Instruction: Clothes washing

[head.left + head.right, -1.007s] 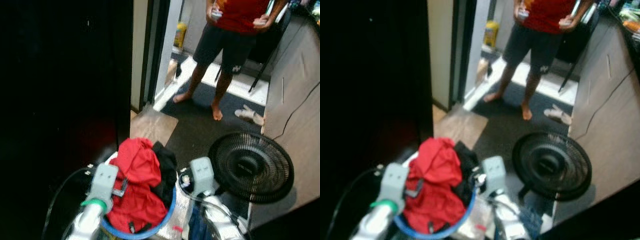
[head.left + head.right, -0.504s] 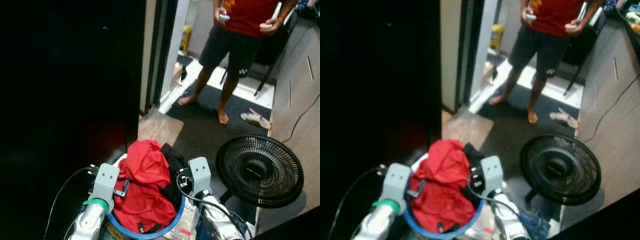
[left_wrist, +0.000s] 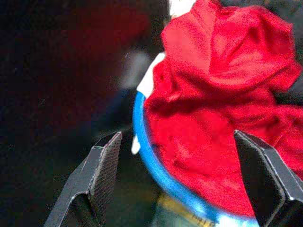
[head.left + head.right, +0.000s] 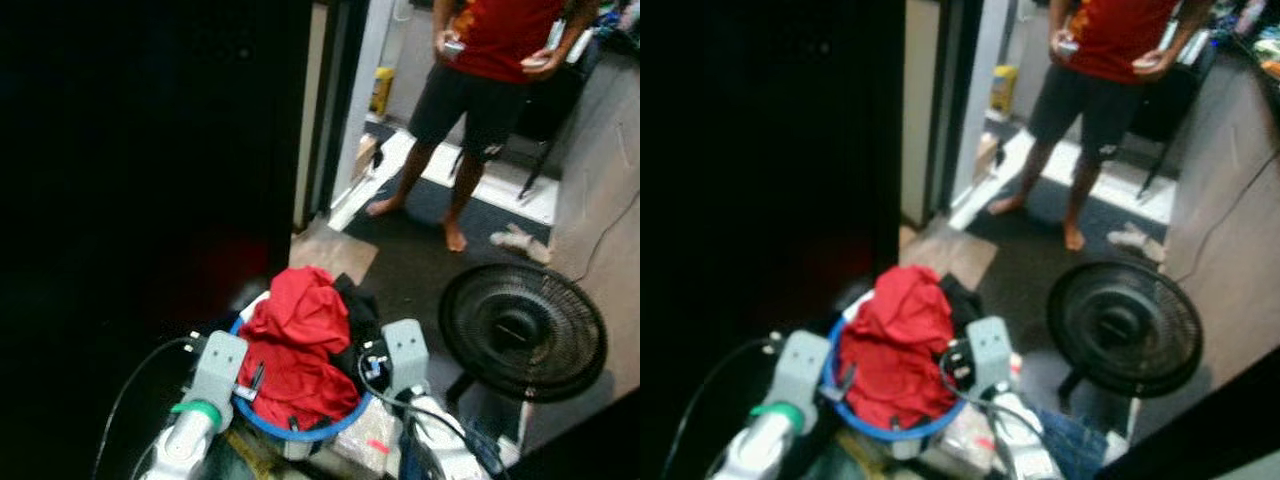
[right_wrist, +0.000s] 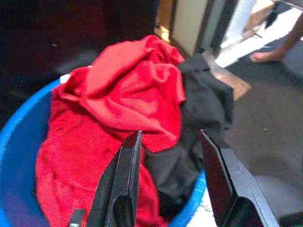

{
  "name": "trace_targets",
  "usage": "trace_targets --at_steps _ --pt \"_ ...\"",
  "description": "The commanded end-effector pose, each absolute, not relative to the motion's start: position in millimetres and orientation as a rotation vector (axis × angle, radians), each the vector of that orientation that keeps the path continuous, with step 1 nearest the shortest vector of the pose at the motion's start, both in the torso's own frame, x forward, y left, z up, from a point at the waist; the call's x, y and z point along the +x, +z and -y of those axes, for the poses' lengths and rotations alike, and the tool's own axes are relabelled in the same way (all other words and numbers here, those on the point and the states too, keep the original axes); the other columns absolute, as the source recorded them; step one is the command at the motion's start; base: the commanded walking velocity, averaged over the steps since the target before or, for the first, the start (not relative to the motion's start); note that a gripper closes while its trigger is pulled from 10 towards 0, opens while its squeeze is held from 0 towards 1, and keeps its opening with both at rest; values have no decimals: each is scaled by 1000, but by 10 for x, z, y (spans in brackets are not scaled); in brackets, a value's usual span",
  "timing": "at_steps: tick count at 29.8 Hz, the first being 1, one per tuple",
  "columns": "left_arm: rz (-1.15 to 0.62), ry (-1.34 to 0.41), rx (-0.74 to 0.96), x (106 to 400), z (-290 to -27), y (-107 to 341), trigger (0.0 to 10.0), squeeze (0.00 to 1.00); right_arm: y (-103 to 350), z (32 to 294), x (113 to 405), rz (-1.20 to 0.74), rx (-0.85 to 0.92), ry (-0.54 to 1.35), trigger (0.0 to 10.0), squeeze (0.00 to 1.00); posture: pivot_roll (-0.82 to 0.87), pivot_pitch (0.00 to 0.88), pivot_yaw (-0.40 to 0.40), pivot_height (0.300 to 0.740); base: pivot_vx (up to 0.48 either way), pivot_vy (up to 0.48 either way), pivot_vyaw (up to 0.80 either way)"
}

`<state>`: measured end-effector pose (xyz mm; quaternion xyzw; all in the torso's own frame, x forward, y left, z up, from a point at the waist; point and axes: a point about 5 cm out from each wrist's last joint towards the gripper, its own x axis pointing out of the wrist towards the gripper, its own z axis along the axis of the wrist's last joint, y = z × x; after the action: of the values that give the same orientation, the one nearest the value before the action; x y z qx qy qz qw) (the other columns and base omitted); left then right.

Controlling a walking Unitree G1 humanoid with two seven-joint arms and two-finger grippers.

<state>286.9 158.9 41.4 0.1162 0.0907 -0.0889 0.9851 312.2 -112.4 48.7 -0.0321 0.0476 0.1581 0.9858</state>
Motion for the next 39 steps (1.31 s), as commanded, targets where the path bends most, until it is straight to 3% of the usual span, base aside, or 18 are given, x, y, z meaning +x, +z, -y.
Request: trace_targets --at_steps 1,39 --pt "-209 -195 232 2821 -1561 344 10000 0 425 1155 3084 -119 -69 311 10000 0 39 84 -31 740 0 0 0" --pt "-189 -183 239 2821 -1570 353 10000 0 483 1083 3077 -71 -54 348 10000 0 39 93 -32 740 20 0 0"
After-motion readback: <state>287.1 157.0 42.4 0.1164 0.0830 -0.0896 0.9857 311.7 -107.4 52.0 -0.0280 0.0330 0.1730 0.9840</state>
